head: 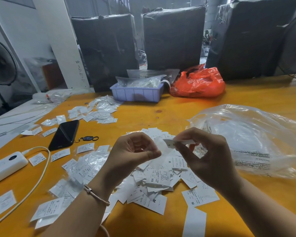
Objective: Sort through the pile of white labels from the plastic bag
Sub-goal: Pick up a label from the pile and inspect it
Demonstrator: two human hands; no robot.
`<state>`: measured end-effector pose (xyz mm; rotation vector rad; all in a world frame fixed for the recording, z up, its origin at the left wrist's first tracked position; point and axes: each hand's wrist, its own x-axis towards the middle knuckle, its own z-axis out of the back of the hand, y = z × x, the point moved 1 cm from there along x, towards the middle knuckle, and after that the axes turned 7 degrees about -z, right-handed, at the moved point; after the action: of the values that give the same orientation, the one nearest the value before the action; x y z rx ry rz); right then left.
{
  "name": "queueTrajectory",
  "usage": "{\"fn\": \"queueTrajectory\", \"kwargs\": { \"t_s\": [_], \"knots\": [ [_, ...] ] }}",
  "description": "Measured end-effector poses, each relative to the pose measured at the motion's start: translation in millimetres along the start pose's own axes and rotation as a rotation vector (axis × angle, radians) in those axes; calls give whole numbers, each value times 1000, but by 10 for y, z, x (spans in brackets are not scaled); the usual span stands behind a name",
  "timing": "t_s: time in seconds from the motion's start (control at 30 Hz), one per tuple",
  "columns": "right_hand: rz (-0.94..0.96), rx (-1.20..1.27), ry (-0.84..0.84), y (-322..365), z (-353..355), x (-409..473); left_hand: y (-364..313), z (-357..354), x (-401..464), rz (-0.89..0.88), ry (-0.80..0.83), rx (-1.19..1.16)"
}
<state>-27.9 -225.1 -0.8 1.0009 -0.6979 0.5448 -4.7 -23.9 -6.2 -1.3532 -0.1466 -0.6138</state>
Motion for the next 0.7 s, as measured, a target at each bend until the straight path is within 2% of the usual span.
{"fn": "queueTrajectory", "kwargs": {
  "t_s": [0.33, 0.47, 0.57, 0.7],
  "knots": [
    [-215, -79, 118, -42, -60, 5, 15, -51, -3, 73, 91, 52],
    [-295, -31, 219, -64, -93, -17, 25, -84, -10, 84, 127, 87],
    [-308, -94, 302, -66, -130, -33, 30, -93, -13, 91, 139, 99],
    [-211, -35, 31, -27, -72, -15, 47, -63, -6, 95, 87, 103]
  ]
}}
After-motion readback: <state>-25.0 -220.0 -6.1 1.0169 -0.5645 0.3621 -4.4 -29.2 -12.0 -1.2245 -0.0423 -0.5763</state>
